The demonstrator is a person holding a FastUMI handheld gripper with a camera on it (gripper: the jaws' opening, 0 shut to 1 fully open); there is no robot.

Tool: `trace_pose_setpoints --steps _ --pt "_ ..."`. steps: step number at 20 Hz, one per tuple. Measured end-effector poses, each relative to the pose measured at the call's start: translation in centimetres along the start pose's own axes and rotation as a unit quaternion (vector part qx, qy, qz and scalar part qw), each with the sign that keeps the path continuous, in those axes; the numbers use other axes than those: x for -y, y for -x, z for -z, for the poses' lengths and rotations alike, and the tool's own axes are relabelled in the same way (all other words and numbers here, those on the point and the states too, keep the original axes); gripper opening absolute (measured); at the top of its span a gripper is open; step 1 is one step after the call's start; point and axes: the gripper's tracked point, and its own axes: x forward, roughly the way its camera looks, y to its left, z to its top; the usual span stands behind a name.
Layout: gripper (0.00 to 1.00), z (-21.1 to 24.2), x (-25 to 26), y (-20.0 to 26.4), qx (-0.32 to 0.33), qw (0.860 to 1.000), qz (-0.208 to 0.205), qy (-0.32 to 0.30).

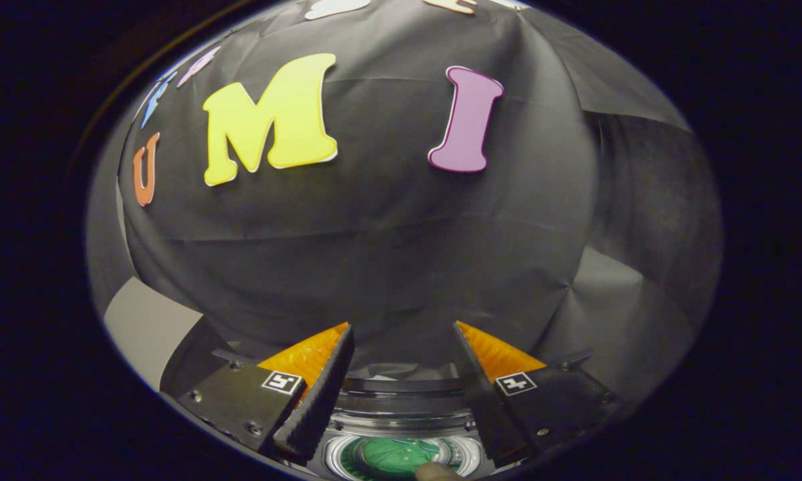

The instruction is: Put the clothes into the washing machine and then close the washing machine lid.

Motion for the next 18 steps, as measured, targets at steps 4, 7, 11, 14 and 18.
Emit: trace_pose_setpoints --steps 4,7,11,14,18 --pt "0.91 1.5 0.1 -1.0 -0.007 1.000 0.004 0.003" --pt "0.96 1.6 0.3 -1.2 0.003 1.000 0.010 -0.007" --pt "0.96 1.6 0.2 -0.6 0.025 1.000 0.013 -0.001" --pt "0.96 1.7 0.3 0.2 0.060 0.998 0.011 -0.002" --pt "0.96 2.0 0.2 1.4 0.106 0.994 0.007 -0.001"
